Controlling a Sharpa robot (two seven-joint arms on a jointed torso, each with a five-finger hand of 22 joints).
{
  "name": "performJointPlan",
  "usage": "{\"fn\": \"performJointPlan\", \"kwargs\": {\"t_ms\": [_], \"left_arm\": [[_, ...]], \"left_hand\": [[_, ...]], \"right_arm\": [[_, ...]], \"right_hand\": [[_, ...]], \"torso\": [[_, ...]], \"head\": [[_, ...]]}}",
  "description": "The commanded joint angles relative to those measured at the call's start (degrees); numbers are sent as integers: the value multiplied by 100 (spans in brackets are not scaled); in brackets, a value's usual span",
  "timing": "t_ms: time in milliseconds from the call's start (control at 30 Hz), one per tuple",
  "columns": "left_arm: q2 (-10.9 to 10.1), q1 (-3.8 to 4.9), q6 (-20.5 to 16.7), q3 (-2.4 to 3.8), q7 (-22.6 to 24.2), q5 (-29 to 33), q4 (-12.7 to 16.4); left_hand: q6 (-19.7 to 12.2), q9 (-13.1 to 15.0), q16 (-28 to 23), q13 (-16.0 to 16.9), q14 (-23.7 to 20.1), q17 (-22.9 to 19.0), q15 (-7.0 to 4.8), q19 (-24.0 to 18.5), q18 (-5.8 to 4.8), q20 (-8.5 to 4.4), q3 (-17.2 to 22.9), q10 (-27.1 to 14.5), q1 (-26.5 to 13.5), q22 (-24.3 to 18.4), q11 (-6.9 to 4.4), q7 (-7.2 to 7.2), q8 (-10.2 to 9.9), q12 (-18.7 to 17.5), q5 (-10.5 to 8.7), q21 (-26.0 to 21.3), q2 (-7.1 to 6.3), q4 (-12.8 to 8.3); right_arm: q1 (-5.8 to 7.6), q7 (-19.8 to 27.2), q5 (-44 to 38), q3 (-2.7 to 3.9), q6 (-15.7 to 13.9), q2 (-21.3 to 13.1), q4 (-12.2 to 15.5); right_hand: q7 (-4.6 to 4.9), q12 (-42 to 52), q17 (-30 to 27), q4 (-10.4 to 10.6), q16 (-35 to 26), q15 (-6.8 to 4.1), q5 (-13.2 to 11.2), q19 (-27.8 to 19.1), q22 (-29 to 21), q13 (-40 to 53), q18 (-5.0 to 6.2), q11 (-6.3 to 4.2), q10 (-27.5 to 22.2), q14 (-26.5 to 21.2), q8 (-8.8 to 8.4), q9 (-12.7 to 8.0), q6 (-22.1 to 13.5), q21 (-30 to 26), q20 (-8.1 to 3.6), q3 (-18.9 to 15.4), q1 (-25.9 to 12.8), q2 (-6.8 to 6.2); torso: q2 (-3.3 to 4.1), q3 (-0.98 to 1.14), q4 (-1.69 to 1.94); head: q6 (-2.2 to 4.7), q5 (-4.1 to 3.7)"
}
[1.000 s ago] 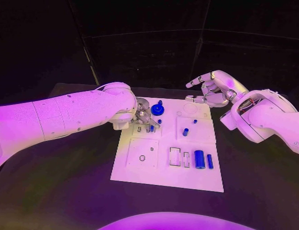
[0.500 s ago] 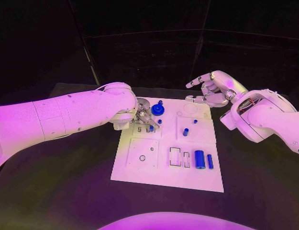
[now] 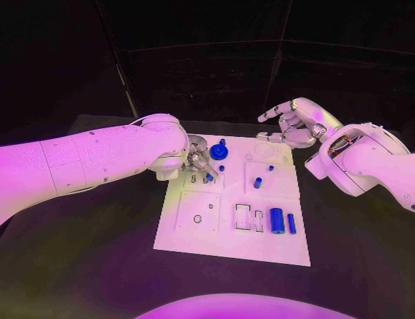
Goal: Assemble the parts on the task board
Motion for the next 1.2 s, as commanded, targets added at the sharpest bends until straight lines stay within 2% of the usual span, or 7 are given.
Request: {"fn": "performJointPlan", "kwargs": {"t_ms": [33, 300, 467, 533, 733, 867, 1200], "left_arm": [[-61, -2, -259, -4, 104, 246, 73], [-273, -6, -616, -5, 129, 456, 287], [-391, -10, -817, -8, 118, 174, 424], [-432, -13, -906, -10, 119, 73, 477], [-496, -37, -1100, -53, 124, -159, 583], [-514, -57, -1161, -92, 125, -270, 626], [-501, -111, -1177, -122, 122, -487, 657]], "left_hand": [[-7, 64, 18, -38, 595, 1508, 7, -47, -16, 6, 885, -23, -96, -13, 4, 15, 81, -53, 37, -33, 102, -700], [-53, 232, 18, -74, 595, 1508, -10, -64, -5, -5, 1488, -31, -578, -53, -5, 1, 243, -91, 38, -73, -58, -868], [-122, 353, 18, -28, 595, 1508, -7, -66, -4, -11, 2128, -19, -921, -52, -13, -5, 354, -47, 13, -83, -200, -995], [-153, 401, 18, -15, 595, 1508, -16, -68, -2, -12, 2444, -12, -1122, -55, -9, 7, 395, -31, 10, -91, -360, -1038], [-158, 455, 18, -38, 595, 1508, -19, -68, -4, -7, 2888, -23, -1324, -53, -13, 3, 449, -44, 24, -97, -458, -1030], [-178, 570, 18, -63, 595, 1508, -6, -60, 3, -27, 3767, -15, -1726, -35, -9, 37, 561, -49, 30, -100, -843, -945], [-202, 604, 18, -65, 595, 1508, -18, -60, -2, -16, 4029, -9, -1738, -30, -12, -1, 588, -46, 29, -103, -950, -945]], "right_arm": [[10, -2, -9, 4, 48, 13, -20], [9, -15, 30, 3, 87, 45, -85], [9, -43, 35, 2, 94, 53, -114], [9, -51, 36, 2, 100, 55, -124], [8, -91, 37, 1, 120, 58, -156], [8, -113, 37, 1, 134, 67, -176], [7, -129, 38, 0, 151, 83, -192]], "right_hand": [[1, 15, 793, -39, -41, -40, 20, -18, -18, -13, 63, -2, 8, 440, 30, -5, 22, -31, -39, 5, 15, 60], [2, 13, 785, -37, -45, -41, 25, -23, -30, -17, 64, -2, 5, 438, 31, -6, 23, -37, -39, 1, 6, 60], [2, 26, 788, -35, -44, -41, 28, -21, -25, 3, 63, -2, 19, 439, 32, -6, 24, -35, -40, -2, 0, 62], [1, 26, 781, -32, -48, -41, 35, -23, -28, 2, 64, -3, 19, 437, 34, -7, 27, -38, -41, -2, -8, 71], [1, 26, 781, -32, -48, -41, 35, -23, -28, 2, 64, -3, 19, 437, 34, -7, 27, -38, -41, -2, -8, 71], [1, 26, 781, -32, -48, -41, 35, -23, -28, 2, 64, -3, 19, 437, 34, -7, 27, -38, -41, -2, -8, 71], [0, 29, 768, -31, -53, -42, 47, -25, -31, 6, 64, -4, 23, 435, 38, -7, 32, -40, -41, -2, -17, 84]], "torso": [[2, 1, 13], [-1, 4, 0], [1, 1, 6], [3, -1, 11], [-4, 3, 2], [4, -2, -4], [3, 0, -9]], "head": [[-5, -7], [-19, 13], [-34, 19], [-43, 23], [-79, 38], [-99, 60], [-129, 76]]}}
